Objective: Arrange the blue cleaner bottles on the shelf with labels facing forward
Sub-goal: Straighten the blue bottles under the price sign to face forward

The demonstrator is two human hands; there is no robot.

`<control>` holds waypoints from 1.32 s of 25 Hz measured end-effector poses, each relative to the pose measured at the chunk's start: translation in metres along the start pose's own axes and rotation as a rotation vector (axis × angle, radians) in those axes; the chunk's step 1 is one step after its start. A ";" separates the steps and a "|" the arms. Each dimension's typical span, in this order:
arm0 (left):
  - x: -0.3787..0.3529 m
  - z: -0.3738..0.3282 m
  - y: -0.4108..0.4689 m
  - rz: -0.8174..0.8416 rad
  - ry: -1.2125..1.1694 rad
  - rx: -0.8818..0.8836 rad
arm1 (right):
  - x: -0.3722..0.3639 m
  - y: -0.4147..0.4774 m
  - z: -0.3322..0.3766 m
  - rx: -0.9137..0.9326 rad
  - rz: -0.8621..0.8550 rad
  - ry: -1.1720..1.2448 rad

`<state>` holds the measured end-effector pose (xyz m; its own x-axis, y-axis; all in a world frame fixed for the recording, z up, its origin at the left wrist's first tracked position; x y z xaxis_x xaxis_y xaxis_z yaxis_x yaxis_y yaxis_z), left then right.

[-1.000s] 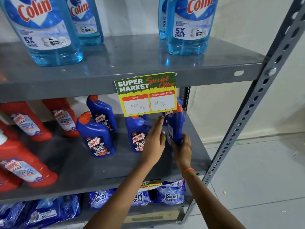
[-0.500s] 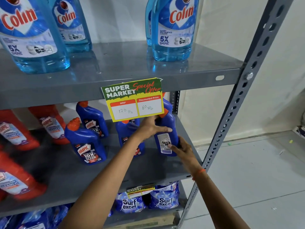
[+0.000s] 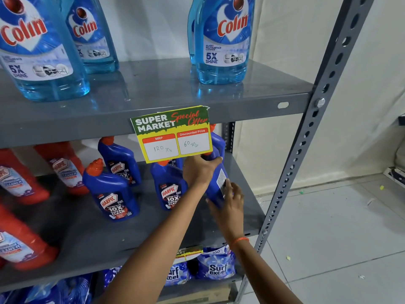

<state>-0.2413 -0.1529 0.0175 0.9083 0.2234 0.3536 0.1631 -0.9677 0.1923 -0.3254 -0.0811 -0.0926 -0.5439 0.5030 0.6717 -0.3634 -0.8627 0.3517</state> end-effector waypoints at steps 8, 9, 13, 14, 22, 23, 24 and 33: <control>-0.002 0.004 0.004 0.025 -0.122 0.032 | 0.003 0.029 -0.002 -0.029 0.021 0.101; -0.002 0.007 0.007 0.058 -0.137 0.042 | 0.005 0.031 -0.004 -0.013 0.026 0.145; 0.002 0.011 0.006 0.196 -0.270 0.041 | 0.009 0.039 -0.011 -0.064 0.079 0.278; 0.003 0.011 0.003 0.221 -0.288 0.018 | 0.009 0.040 -0.014 -0.088 0.094 0.329; 0.001 0.023 -0.008 0.464 -0.430 0.019 | 0.008 0.043 -0.035 -0.187 0.087 0.479; 0.000 0.023 -0.008 0.456 -0.422 0.006 | 0.008 0.045 -0.035 -0.181 0.085 0.504; 0.000 0.025 -0.007 0.429 -0.416 -0.008 | 0.009 0.047 -0.034 -0.171 0.098 0.529; -0.014 0.052 -0.010 0.308 -0.427 -0.017 | 0.001 0.053 -0.040 -0.180 0.218 0.652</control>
<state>-0.2355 -0.1521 -0.0375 0.9898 -0.1419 -0.0081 -0.1390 -0.9782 0.1541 -0.3758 -0.1241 -0.0994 -0.9399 0.2977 0.1673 -0.2838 -0.9534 0.1025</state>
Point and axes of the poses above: each hand's wrist, its own y-axis towards the middle knuckle, its own x-axis out of the back of the hand, z = x × y, the point moved 4 cm from there along y, towards the middle knuckle, and after that the axes turned 8 degrees about -y, right-handed, at the moved point
